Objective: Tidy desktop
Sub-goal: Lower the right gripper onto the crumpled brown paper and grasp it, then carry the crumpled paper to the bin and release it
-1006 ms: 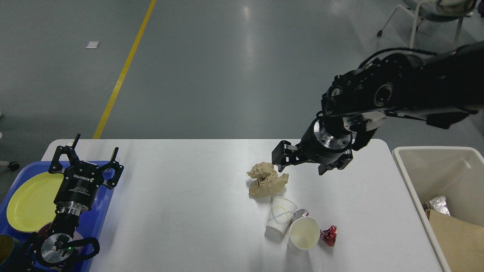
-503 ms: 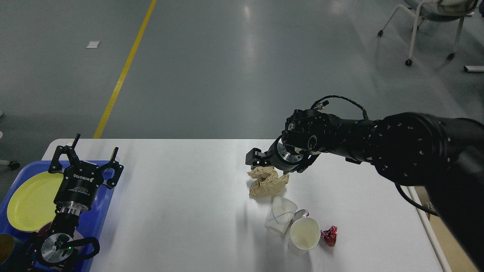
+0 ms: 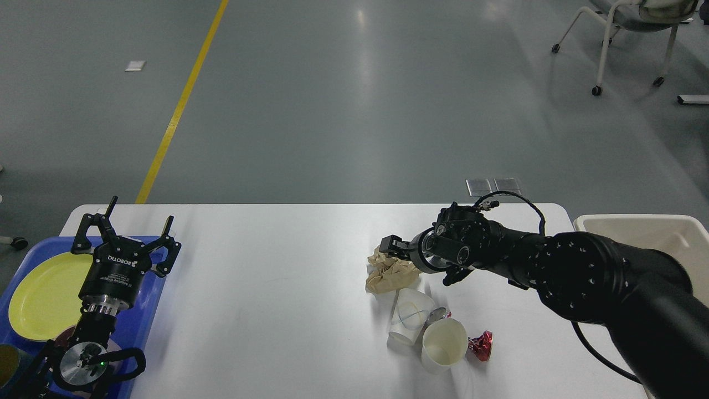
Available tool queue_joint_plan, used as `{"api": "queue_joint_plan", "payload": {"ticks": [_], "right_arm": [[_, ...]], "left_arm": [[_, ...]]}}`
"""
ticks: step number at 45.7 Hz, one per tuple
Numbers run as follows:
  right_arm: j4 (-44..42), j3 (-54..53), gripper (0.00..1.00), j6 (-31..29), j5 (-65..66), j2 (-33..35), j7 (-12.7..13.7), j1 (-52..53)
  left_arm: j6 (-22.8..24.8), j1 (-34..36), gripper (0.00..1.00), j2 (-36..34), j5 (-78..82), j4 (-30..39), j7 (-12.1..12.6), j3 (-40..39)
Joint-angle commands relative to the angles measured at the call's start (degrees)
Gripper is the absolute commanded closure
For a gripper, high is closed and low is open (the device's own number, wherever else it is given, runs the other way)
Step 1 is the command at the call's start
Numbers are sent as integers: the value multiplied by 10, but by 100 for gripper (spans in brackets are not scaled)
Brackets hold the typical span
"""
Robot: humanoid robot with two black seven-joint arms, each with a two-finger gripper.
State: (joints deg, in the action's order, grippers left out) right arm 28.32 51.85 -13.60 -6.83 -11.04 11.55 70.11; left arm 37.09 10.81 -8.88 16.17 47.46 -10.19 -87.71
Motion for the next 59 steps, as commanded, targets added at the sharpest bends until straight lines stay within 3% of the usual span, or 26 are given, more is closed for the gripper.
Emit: {"api": "queue_joint_plan", "payload": {"ticks": [1, 37, 40, 46, 52, 53, 59], "right_arm": [[1, -27, 0, 0, 0, 0, 0, -1], [2, -69, 2, 9, 0, 1, -4, -16], [2, -69, 12, 15, 0, 1, -4, -21], [5, -70, 62, 16, -1, 1, -2, -24], [4, -71, 96, 25, -1, 1, -2, -29], [3, -70, 100, 29, -1, 1, -1, -29], [4, -73, 100, 54, -6, 1, 4, -24]], "left_arm": [[0, 0, 4, 0, 0, 0, 0, 0], [0, 0, 4, 0, 0, 0, 0, 0], [0, 0, 4, 0, 0, 0, 0, 0], [0, 0, 4, 0, 0, 0, 0, 0], [0, 0, 4, 0, 0, 0, 0, 0], [0, 0, 4, 0, 0, 0, 0, 0], [0, 0, 4, 0, 0, 0, 0, 0]]}}
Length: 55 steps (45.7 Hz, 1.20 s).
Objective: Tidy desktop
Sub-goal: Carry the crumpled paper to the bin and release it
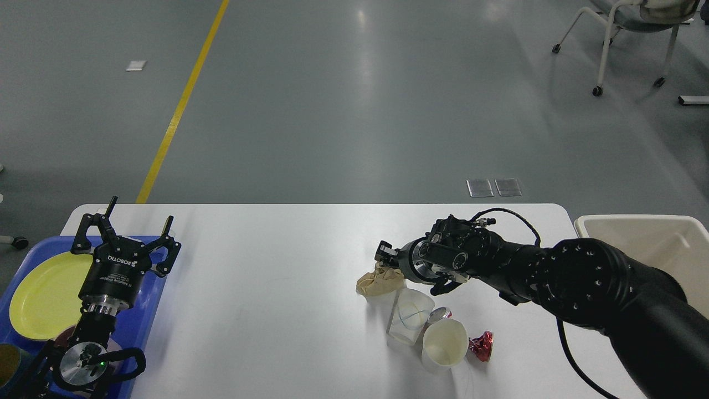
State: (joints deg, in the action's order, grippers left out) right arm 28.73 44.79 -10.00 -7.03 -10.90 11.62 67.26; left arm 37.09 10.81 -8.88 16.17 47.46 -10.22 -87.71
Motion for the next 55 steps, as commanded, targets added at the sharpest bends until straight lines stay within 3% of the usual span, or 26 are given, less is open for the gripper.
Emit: {"api": "queue_joint_plan", "payload": {"ticks": [1, 20, 28, 35, 44, 55], "right_arm": [[0, -3, 100, 18, -4, 0, 3, 4], [12, -4, 100, 19, -5, 0, 4, 9], [69, -4, 100, 10, -6, 38, 4, 54], [155, 14, 100, -10, -4, 105, 7, 132], [234, 79, 100, -87, -4, 162, 12, 251], [424, 202, 100, -163, -2, 178, 11, 486]], "left_arm": [[0, 0, 4, 0, 0, 0, 0, 0], [0, 0, 4, 0, 0, 0, 0, 0], [0, 0, 4, 0, 0, 0, 0, 0], [0, 0, 4, 0, 0, 0, 0, 0], [0, 0, 4, 0, 0, 0, 0, 0], [0, 0, 4, 0, 0, 0, 0, 0]]}}
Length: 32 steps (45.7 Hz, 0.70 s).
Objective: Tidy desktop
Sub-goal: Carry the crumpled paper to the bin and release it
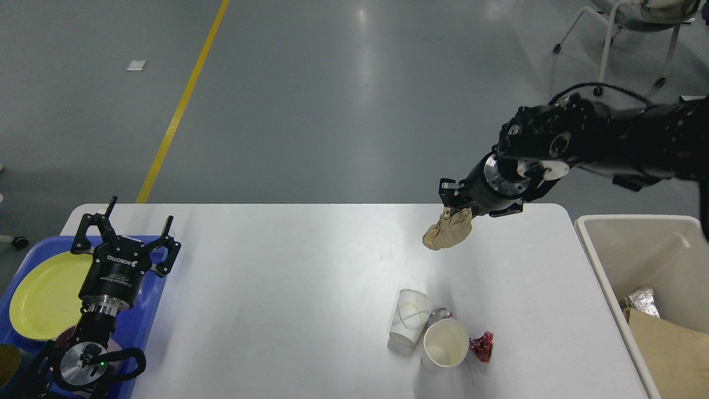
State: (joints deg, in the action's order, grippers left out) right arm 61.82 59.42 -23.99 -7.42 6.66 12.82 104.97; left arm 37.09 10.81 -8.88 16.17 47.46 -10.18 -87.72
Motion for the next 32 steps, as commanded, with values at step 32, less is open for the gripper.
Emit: {"api": "queue_joint_plan", "payload": {"ticks": [32], "right_arm": [[305, 126, 100, -103, 2, 84, 0, 343]], "left_arm": [[0, 0, 4, 0, 0, 0, 0, 0]]}}
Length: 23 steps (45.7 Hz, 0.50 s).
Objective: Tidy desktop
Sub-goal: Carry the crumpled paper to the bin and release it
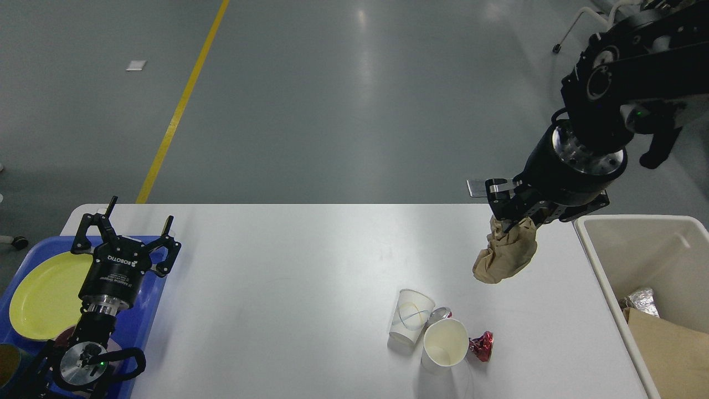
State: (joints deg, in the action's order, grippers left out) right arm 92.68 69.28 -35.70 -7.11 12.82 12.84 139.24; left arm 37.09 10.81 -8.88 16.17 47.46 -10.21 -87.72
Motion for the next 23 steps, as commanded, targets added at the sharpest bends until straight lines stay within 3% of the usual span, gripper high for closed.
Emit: {"api": "queue_joint_plan", "payload": {"ticks": [1, 13, 17, 23], "right_arm": [[-6, 37, 100, 18, 1, 31, 1, 1], [-50, 164, 100, 87, 59, 172, 0, -45], [-98, 161, 100, 96, 93, 234, 2, -108], [-190, 127, 100, 130, 101, 273, 0, -257]], "left_arm": [[0, 0, 4, 0, 0, 0, 0, 0], [0, -1, 4, 0, 0, 0, -1, 0], [0, -1, 4, 0, 0, 0, -1, 0], [0, -1, 4, 0, 0, 0, -1, 0]]}}
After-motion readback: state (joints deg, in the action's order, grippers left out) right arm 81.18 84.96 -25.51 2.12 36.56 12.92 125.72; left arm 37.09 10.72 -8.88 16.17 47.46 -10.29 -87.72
